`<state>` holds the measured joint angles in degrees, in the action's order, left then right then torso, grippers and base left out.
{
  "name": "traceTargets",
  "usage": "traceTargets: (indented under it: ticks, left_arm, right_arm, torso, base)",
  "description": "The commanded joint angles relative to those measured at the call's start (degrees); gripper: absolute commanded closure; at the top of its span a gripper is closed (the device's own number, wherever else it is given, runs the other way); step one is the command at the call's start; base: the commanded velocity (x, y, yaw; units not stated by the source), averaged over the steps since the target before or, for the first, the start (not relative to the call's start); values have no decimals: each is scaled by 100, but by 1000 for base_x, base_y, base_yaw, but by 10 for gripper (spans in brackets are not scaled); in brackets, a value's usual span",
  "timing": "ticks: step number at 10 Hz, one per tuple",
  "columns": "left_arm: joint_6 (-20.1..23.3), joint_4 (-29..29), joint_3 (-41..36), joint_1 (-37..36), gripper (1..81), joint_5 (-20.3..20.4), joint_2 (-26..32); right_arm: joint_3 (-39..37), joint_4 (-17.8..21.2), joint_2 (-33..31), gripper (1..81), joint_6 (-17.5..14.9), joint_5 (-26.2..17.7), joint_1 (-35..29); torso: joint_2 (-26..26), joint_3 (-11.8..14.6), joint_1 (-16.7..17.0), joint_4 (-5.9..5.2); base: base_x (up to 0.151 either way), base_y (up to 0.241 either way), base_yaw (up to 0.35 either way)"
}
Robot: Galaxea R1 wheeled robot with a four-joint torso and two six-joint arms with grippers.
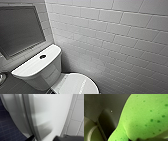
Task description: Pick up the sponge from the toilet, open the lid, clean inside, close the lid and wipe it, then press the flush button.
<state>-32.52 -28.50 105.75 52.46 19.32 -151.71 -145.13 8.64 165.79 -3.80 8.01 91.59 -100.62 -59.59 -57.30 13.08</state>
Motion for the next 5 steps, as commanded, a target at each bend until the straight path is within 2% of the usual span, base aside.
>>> traceTargets:
  ticks: [1, 5]
  left_arm:
    - [124, 326, -792, -828, 10, 502, 404]
    - [124, 547, -1530, -1013, 10, 757, 694]
  right_arm:
    - [30, -3, 27, 811, 2, -318, -83]
    - [30, 5, 9, 811, 2, -318, -92]
  torso:
    - [0, 0, 0, 0]
    - [0, -2, -2, 0]
  base:
    - [0, 0, 0]
    - [0, 0, 0]
